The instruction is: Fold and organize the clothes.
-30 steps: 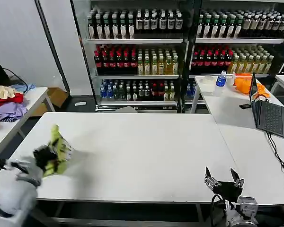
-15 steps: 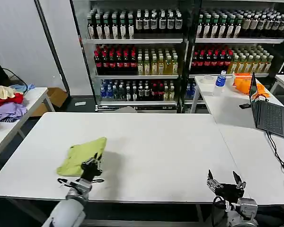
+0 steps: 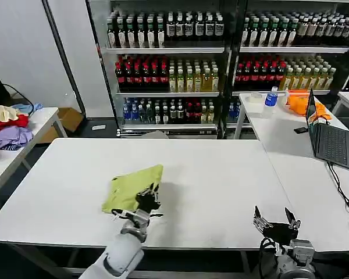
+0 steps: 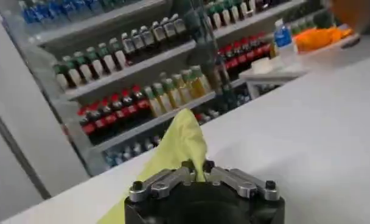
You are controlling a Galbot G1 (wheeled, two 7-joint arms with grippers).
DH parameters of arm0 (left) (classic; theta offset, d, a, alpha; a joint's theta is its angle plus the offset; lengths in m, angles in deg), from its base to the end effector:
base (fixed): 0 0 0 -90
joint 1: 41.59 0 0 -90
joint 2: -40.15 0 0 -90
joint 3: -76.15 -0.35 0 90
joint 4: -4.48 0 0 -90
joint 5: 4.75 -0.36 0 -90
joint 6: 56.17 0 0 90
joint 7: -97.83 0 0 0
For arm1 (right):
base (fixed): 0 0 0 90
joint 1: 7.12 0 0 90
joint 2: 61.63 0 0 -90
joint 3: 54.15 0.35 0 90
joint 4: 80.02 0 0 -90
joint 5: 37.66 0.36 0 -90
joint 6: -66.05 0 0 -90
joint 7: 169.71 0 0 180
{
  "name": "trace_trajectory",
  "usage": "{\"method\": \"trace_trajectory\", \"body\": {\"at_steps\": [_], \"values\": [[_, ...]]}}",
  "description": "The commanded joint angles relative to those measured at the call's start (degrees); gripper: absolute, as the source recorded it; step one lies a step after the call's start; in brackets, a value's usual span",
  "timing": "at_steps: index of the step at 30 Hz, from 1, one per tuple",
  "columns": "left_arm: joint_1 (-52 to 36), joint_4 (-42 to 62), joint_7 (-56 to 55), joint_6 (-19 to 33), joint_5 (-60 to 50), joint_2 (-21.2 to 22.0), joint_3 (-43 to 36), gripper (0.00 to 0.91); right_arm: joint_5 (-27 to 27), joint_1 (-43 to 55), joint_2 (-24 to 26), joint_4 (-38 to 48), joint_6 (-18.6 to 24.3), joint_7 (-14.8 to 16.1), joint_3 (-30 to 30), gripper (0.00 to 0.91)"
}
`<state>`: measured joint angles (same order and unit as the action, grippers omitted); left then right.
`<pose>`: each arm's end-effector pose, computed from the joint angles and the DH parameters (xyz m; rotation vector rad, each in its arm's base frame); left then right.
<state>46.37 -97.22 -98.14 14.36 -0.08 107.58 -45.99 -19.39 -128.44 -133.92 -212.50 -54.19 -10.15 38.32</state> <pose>0.3100 -0.0669 -0.3169 -0.3856 -2.8857 -0.5568 0.1755 -0.0434 -0.2219 -0.2343 -2.7836 0.0951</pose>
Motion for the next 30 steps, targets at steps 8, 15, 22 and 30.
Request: {"method": "trace_trajectory", "body": {"at_steps": [8, 15, 22, 30], "values": [[-10.18, 6.14, -1.66, 2.97, 14.38, 9.58, -9.88, 0.907, -1.09, 2.79, 0.67, 1.24, 3.12, 2.45, -0.89, 0.907], [-7.02, -1.68, -2.51, 5.89, 21.57, 8.68, -5.48, 0.907, -5.4, 3.06, 1.36, 2.67, 14.89, 8.79, -1.41, 0.907], [4.26, -13.15, -0.16, 6.04, 18.24, 1.57, 8.51, 0.907, -8.23, 3.71, 1.13, 4.32, 21.06, 9.42, -2.78, 0.907], [12.74, -14.49, 2.16, 8.36, 16.28, -5.72, 21.7, 0.907, -4.98, 4.6, -0.29, 3.71, 21.71, 7.14, -4.2, 0.907]]}}
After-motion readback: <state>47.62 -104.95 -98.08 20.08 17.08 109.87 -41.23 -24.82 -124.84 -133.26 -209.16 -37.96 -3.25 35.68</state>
